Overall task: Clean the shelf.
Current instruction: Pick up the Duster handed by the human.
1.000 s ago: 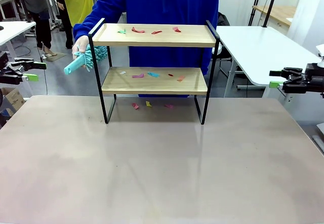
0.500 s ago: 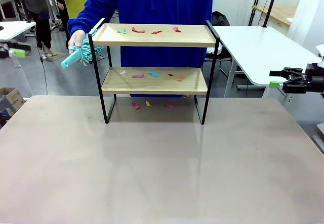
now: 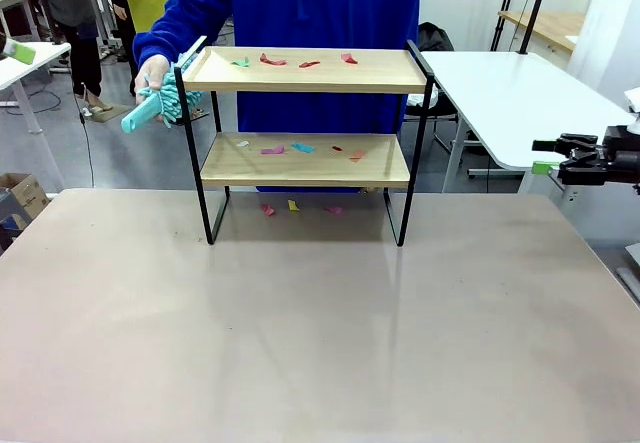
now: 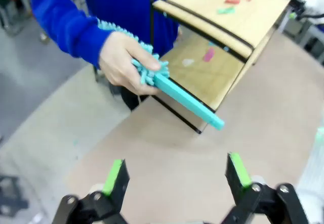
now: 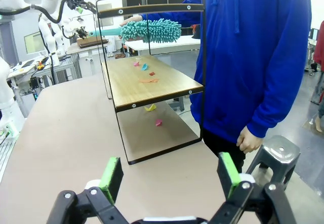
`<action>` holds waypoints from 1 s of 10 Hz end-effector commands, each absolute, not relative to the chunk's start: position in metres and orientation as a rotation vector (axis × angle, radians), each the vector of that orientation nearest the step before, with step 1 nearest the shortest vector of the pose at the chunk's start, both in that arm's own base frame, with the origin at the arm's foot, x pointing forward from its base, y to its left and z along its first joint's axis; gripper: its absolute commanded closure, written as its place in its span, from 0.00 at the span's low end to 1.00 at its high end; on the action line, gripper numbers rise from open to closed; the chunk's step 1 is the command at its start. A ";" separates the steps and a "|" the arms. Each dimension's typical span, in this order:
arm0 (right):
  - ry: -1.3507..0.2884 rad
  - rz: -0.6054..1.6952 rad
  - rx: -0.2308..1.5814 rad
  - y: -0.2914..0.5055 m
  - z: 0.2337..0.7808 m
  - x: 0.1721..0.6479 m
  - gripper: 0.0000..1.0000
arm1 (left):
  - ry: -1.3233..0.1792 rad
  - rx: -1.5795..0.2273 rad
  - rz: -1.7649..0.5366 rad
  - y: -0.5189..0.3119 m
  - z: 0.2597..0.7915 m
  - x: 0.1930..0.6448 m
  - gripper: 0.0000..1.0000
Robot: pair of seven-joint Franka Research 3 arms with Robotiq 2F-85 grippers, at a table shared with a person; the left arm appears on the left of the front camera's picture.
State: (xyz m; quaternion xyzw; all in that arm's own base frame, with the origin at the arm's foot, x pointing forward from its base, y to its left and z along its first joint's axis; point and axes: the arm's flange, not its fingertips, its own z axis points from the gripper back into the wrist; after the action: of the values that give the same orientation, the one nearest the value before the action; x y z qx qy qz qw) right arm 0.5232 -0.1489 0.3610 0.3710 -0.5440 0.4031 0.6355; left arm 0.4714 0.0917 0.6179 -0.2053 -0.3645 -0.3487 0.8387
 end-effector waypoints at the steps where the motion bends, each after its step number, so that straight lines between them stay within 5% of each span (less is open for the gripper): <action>1: -1.221 0.915 0.839 -0.147 0.364 0.524 0.00 | -0.616 -0.414 -0.636 0.056 0.603 0.475 0.00; 7: -1.221 0.915 0.839 -0.147 0.364 0.524 0.00 | -0.604 -0.411 -0.648 0.035 0.604 0.476 0.00; 10: -1.221 0.915 0.839 -0.147 0.364 0.524 0.00 | -0.699 -0.265 -0.406 -0.016 0.620 0.459 0.00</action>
State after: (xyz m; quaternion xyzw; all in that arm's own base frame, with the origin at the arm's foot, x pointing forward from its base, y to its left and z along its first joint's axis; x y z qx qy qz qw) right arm 0.5231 -0.1487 0.3607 0.3689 -0.5419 0.4065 0.6364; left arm 0.4691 0.0025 0.6231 -0.1642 -0.3360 -0.2406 0.8957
